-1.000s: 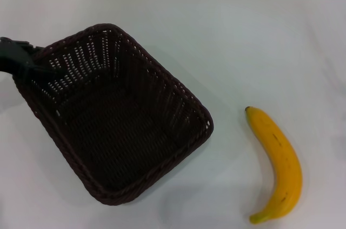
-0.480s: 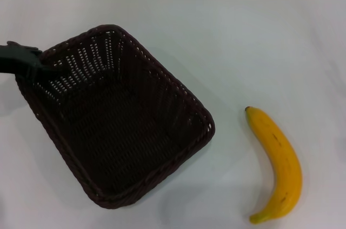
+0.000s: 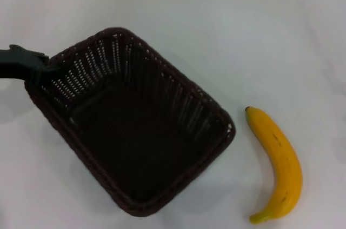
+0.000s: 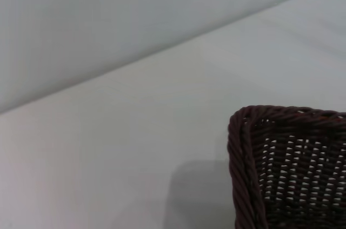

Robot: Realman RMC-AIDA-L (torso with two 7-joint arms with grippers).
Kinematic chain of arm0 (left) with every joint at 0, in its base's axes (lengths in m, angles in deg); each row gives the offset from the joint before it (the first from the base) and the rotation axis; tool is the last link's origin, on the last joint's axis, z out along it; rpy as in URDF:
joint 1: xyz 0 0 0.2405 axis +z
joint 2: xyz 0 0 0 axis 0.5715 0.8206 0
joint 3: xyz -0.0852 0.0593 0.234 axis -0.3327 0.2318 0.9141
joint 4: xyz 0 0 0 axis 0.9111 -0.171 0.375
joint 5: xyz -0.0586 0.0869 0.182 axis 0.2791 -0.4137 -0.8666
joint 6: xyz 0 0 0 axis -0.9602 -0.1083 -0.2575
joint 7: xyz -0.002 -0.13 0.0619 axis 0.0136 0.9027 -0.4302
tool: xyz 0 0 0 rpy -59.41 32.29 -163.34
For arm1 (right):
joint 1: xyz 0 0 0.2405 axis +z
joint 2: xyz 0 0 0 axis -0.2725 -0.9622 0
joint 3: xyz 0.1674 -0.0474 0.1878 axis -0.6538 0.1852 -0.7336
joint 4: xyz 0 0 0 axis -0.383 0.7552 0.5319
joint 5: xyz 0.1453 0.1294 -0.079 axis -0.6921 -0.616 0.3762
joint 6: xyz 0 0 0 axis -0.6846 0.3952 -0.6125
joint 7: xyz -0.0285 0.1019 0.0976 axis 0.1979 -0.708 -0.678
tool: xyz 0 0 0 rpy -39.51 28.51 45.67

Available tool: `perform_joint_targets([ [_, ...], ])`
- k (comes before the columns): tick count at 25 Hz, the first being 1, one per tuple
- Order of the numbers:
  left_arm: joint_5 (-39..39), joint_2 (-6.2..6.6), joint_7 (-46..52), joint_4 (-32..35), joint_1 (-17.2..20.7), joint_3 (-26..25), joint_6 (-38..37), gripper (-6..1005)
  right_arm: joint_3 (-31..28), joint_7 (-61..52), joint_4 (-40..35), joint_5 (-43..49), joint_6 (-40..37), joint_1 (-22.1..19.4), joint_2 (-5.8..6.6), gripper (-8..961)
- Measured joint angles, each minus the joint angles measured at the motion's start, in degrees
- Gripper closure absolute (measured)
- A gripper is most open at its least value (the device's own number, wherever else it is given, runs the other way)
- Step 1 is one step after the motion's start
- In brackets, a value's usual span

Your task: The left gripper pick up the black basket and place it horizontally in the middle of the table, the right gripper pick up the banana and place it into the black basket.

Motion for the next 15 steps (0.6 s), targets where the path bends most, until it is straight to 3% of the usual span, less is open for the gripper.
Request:
perform_joint_targets([
  [4,2.3,-2.65,4.2,5.3,2.5,-0.3,-0.6,794,-0.4,0.6,0.9,-0.4,-0.4,0.2,0.35,80],
  [10,6.3,-6.55,11.8,8.1,4.5,-0.9,0.6,805,-0.8,4.9,5.0,-0.5,-3.6,0.0,1.03,80],
  [12,7.9,-7.65,13.7,9.0,5.5,-0.6,2.6,807,-1.0,5.6,6.5,-0.5,-6.2,0.2,1.79,80],
  [15,11.5,-8.03,17.3,9.3,7.1,0.4,5.4,808,-1.0,5.8,8.8,-0.3,-10.5,0.9,3.68,80],
])
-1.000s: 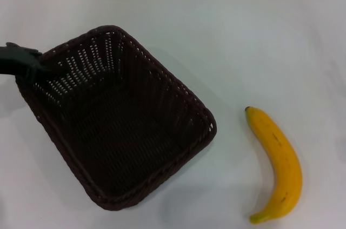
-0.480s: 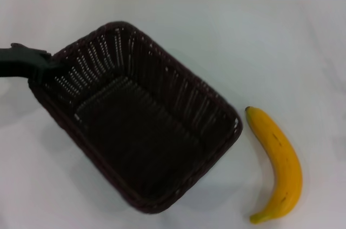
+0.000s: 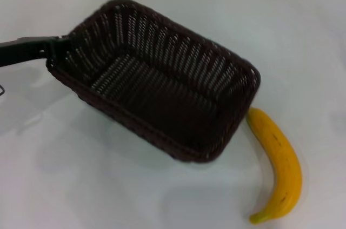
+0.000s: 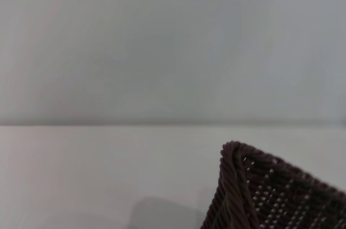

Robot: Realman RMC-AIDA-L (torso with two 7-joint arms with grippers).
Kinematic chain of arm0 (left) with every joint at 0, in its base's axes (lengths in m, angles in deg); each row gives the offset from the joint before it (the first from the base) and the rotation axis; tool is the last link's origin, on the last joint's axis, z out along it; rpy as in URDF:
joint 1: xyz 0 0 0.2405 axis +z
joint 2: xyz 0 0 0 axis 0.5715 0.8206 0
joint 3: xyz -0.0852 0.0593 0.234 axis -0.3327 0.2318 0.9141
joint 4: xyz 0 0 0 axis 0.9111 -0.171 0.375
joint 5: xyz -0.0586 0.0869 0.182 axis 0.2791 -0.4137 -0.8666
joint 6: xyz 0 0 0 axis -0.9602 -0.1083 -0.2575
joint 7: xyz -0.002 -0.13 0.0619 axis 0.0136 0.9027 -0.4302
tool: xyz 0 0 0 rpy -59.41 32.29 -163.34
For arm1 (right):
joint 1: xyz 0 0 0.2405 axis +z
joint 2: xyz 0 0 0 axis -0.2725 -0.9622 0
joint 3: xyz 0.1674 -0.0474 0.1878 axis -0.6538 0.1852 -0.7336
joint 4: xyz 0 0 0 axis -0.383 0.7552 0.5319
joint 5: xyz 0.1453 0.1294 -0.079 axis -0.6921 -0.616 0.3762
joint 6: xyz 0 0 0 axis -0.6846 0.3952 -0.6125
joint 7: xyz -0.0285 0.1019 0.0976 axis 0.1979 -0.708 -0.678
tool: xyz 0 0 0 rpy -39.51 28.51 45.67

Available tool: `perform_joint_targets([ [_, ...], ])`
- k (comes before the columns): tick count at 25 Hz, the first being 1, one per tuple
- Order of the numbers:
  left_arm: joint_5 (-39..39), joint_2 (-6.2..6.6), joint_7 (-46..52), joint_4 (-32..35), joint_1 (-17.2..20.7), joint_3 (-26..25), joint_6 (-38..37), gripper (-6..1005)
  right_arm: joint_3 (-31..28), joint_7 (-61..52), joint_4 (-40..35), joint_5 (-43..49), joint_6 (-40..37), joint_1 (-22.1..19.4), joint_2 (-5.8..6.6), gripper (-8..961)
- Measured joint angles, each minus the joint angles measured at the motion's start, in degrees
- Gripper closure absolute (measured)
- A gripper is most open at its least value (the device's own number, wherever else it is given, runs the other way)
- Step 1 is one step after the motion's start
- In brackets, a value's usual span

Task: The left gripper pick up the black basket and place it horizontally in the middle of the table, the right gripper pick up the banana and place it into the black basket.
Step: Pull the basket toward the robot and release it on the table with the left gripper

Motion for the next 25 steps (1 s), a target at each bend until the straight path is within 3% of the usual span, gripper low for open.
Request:
perform_joint_targets([
  [8,9.6,-0.05,5.8,0.0,4.6,6.1,6.5,809,0.0,0.1,1.8,0.2,-8.3,4.7,4.58,80],
  [12,7.8,0.33,15.2,0.3,4.4,7.9,7.0,809,0.3,-0.3,4.0,0.4,-15.0,6.8,5.68,80],
  [15,3.7,0.62,20.5,1.4,4.1,8.2,6.0,809,0.4,0.2,5.8,2.2,-18.6,7.3,5.56,80],
  [18,-2.4,0.74,25.5,4.1,4.5,8.1,2.7,809,0.3,0.9,6.3,3.7,-18.5,7.4,4.55,81],
  [21,-6.8,1.66,29.3,6.5,4.3,7.9,-2.1,810,0.1,1.6,6.8,3.8,-16.9,7.0,2.44,81],
  [25,-9.1,3.82,31.4,8.8,4.0,7.8,-7.5,810,0.1,2.3,7.0,3.8,-15.9,6.6,1.07,81],
])
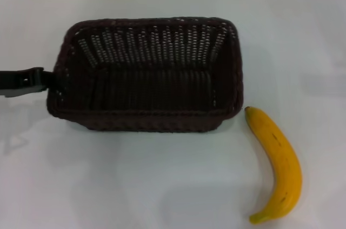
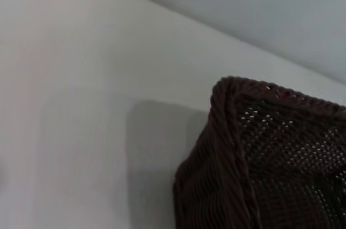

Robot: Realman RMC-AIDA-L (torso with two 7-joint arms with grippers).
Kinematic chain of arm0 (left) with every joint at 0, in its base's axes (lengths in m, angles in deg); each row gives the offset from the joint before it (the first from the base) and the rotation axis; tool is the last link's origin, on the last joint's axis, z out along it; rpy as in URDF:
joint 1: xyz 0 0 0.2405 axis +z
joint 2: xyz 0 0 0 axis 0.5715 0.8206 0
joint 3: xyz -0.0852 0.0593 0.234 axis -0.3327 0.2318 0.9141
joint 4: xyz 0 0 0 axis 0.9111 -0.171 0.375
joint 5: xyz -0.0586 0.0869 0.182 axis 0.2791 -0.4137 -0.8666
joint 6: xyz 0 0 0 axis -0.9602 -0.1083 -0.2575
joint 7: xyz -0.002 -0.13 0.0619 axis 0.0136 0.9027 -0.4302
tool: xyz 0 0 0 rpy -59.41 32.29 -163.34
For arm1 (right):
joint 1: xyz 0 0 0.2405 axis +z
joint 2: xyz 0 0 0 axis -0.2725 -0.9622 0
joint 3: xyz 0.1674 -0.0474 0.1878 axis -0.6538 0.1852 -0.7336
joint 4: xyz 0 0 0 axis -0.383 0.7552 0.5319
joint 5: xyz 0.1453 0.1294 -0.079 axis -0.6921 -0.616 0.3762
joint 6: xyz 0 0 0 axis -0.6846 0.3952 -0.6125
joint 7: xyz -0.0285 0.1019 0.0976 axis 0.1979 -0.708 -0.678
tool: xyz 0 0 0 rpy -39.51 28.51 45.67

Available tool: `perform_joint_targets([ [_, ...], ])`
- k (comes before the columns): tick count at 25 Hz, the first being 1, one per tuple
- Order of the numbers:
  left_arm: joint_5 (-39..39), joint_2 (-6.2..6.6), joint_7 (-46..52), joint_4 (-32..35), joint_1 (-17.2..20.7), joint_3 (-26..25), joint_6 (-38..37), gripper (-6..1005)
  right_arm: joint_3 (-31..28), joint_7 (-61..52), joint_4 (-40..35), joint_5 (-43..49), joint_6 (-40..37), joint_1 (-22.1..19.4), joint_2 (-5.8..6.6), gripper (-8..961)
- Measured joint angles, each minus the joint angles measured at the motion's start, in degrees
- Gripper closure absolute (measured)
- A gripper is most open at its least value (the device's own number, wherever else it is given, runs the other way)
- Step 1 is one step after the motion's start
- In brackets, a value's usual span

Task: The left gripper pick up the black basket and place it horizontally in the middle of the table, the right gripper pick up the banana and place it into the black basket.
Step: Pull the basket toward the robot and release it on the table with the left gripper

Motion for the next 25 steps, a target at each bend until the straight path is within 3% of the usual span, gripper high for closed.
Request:
perform_joint_targets([
  [6,0.0,3.81,1.8,0.4,-2.7,-0.3,-6.9,810,0.2,0.3,-0.3,0.0,1.8,-0.4,-1.82,81],
  [10,-1.1,5.01,1.9,0.1,-5.0,-0.3,-9.5,809,0.2,0.8,-0.4,0.0,2.3,-1.0,-2.92,81],
  [17,-2.0,5.31,1.9,-0.4,-5.8,-0.5,-9.5,808,0.2,0.5,-0.4,0.0,4.1,-1.7,-3.24,80],
  [25,-2.7,5.02,-0.5,-5.4,-6.5,-7.4,-7.9,783,0.2,0.5,-0.5,0.0,4.2,-1.8,-3.26,80],
])
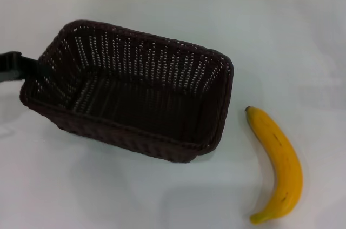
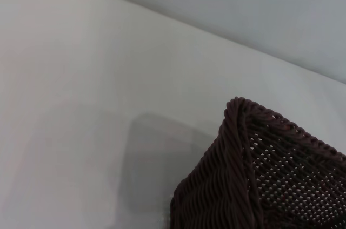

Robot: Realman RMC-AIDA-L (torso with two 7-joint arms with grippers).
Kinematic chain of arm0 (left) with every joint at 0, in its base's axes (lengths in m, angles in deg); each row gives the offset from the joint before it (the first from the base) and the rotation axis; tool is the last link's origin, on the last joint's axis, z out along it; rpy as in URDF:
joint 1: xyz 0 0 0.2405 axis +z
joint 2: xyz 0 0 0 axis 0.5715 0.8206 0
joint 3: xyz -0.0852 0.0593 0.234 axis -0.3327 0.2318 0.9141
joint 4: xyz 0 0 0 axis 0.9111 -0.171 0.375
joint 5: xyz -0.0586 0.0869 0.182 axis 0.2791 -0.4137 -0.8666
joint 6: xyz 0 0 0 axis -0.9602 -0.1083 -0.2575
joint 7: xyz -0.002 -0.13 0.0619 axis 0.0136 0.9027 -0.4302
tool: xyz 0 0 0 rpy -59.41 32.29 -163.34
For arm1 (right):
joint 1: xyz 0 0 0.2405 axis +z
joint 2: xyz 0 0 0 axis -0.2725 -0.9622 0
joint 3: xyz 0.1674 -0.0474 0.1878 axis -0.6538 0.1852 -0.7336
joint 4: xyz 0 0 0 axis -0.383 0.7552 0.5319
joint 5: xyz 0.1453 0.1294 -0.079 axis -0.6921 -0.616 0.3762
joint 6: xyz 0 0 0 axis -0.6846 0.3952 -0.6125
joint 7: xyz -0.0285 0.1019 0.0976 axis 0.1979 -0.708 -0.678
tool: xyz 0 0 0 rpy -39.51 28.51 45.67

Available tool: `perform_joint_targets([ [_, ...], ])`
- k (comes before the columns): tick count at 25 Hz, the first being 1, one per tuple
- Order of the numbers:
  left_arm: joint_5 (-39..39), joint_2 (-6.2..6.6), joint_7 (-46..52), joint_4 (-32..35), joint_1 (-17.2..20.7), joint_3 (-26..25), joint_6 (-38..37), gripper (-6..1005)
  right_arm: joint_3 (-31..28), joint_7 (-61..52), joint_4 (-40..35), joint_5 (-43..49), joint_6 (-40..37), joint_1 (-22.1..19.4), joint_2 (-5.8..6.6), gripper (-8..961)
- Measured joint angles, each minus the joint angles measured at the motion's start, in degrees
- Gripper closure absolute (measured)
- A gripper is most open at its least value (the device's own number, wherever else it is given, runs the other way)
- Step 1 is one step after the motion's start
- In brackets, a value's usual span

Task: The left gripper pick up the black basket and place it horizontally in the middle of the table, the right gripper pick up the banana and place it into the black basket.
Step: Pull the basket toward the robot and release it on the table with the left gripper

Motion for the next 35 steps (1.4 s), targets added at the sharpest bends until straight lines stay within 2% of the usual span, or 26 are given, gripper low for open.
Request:
perform_joint_targets([
  [6,0.1,0.74,-0.6,-7.2,-2.4,-0.9,1.3,764,0.1,0.2,-0.1,0.0,-0.4,0.3,0.16,80],
  [15,0.1,-0.98,-0.7,-10.4,-5.1,-0.9,1.7,737,0.1,0.3,-0.2,0.9,-0.6,0.4,0.32,80],
  [19,0.1,-1.29,-0.8,-11.2,-6.2,-0.1,1.7,724,0.1,0.3,-0.2,0.9,-0.4,0.1,0.14,81],
  [27,0.4,-0.6,-2.5,-13.7,-7.6,0.1,-0.2,699,0.1,-0.1,0.0,0.9,-0.1,-0.7,-0.05,80],
  [31,1.2,0.23,-4.2,-13.6,-7.4,-0.1,-1.5,687,0.1,-0.4,0.2,0.9,0.1,-1.1,-0.14,80],
  [35,2.6,1.55,-6.1,-13.1,-6.9,-0.4,-2.8,501,0.2,-2.0,0.4,0.9,1.1,-1.7,-0.21,81],
])
